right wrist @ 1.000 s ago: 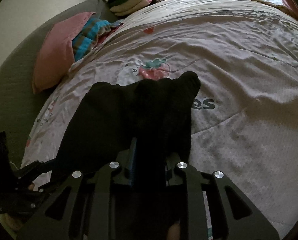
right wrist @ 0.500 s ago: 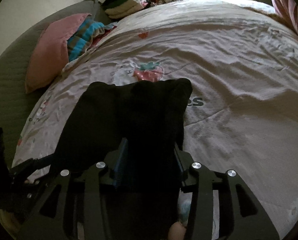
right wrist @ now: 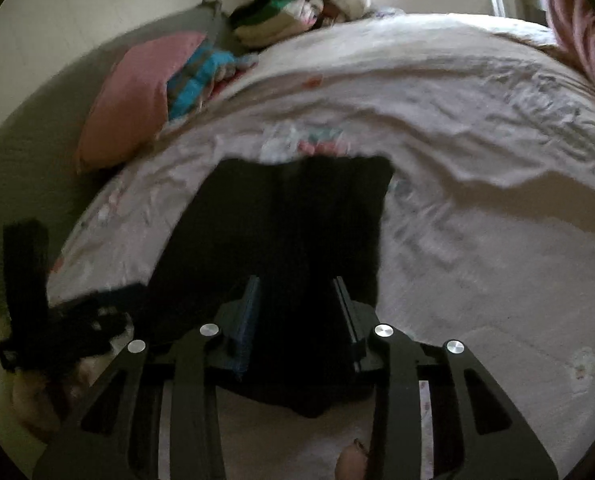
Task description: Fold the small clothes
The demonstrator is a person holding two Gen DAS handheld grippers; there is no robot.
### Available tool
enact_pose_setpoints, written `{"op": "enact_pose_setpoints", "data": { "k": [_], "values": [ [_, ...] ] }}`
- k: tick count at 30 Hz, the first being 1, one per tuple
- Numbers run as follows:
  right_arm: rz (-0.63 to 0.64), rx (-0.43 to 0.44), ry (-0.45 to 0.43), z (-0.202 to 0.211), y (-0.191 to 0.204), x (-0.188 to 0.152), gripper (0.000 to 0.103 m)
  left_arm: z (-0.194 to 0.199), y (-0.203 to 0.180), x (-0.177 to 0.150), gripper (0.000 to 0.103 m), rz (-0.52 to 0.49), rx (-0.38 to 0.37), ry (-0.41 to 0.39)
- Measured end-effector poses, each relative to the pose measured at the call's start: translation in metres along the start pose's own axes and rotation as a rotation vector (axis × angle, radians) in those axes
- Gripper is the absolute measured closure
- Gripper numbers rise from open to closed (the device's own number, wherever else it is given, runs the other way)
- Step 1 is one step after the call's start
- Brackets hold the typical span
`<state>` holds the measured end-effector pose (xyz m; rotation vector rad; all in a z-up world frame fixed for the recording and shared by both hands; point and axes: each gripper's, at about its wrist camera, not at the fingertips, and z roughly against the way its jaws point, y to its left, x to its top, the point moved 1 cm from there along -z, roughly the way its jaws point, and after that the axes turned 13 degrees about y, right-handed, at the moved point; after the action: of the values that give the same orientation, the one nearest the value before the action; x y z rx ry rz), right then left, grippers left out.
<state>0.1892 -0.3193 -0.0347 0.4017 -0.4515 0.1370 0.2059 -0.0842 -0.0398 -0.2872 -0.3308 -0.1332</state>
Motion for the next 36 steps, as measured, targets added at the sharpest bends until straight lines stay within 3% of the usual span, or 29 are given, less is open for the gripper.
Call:
{"op": "enact_pose_setpoints", "data": {
  "k": [3,6,7,11,13,22,28,36],
  "values": [
    [-0.03,-0.021,0.049,-0.016,-0.003,-0.003,0.087,0.0,0.002,-0.002,0.029,0.008,-0.016,0.003],
    [-0.044,-0.032,0.021,-0.011,-0.002,-0.007,0.085,0.004,0.001,-0.004,0.029,-0.002,-0.012,-0.005],
    [-0.042,-0.078,0.013,-0.011,0.0,-0.008,0.075,0.005,0.001,-0.004,0.029,-0.005,-0.011,-0.008],
    [0.005,-0.173,-0.01,-0.008,0.013,-0.014,0.071,0.007,0.0,-0.006,0.029,-0.006,-0.006,-0.015],
    [0.032,-0.209,-0.059,0.002,0.02,-0.02,0.054,0.01,0.0,-0.006,0.029,-0.01,-0.004,-0.02],
    [0.035,-0.257,-0.175,0.04,0.03,-0.038,0.019,0.023,0.0,-0.012,0.025,-0.011,-0.009,-0.039],
    [0.038,-0.268,-0.212,0.056,0.037,-0.049,0.008,0.04,0.0,-0.018,0.01,-0.012,-0.013,-0.068],
    [0.079,-0.287,-0.249,0.069,0.055,-0.063,0.007,0.065,0.007,-0.026,0.01,0.002,-0.006,-0.118]
  ]
}}
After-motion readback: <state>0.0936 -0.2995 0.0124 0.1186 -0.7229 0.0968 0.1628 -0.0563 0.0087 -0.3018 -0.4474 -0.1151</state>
